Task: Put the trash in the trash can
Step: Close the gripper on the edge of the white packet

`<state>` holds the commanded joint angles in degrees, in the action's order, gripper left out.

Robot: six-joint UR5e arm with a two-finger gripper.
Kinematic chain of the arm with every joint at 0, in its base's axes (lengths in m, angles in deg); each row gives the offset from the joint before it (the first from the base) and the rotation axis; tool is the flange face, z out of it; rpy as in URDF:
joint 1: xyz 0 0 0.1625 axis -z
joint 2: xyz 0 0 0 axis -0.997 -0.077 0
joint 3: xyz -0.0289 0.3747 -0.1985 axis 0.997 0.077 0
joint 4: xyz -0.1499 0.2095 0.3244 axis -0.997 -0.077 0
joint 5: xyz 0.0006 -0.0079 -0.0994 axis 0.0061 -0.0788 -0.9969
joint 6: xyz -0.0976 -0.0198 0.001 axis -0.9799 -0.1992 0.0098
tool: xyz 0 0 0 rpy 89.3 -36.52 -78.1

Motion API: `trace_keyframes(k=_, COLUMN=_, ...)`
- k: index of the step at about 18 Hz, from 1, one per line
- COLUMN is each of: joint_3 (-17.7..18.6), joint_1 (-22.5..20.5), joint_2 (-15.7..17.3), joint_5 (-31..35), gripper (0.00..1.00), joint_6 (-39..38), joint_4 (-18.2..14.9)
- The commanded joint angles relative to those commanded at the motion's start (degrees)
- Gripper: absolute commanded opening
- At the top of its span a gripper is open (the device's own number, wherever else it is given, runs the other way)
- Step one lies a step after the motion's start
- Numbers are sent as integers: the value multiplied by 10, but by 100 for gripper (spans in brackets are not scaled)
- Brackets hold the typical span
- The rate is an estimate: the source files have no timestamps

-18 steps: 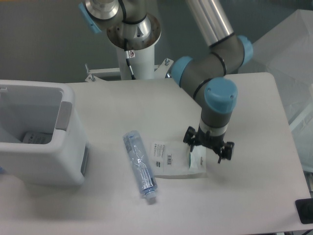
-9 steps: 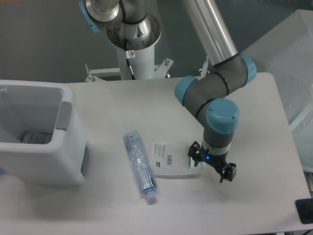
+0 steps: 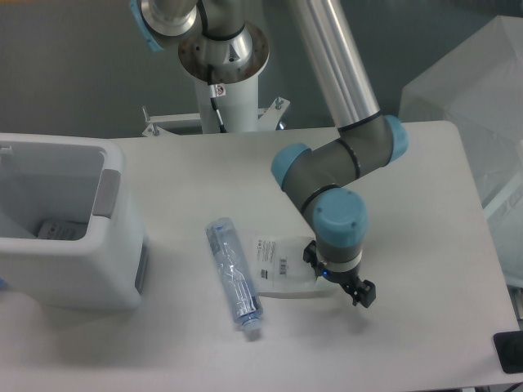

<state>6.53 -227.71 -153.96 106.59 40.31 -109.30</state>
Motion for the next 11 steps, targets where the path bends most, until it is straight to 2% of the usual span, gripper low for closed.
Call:
trace_keyframes(k=5, joint_3=2, joint_1=12, joint_2=-1, joint_5=6, gripper=49, joint_6=-1, joint_4=-1)
trace_keyframes(k=7, joint_3=2, joint_1=13, joint_2=1, joint_5=6, gripper=41, joint_6=-2, joint_4=-1)
trace_keyframes(k=9, joint_3=4, joint_1=13, joint_2=5, joint_5=6, gripper=26, joint_6=-4, joint_4=-9)
trace_keyframes(k=11, joint_3=9, joint_1=13, joint_2=11, joint_5=6, gripper=6, joint_6=-4, joint_4=-12)
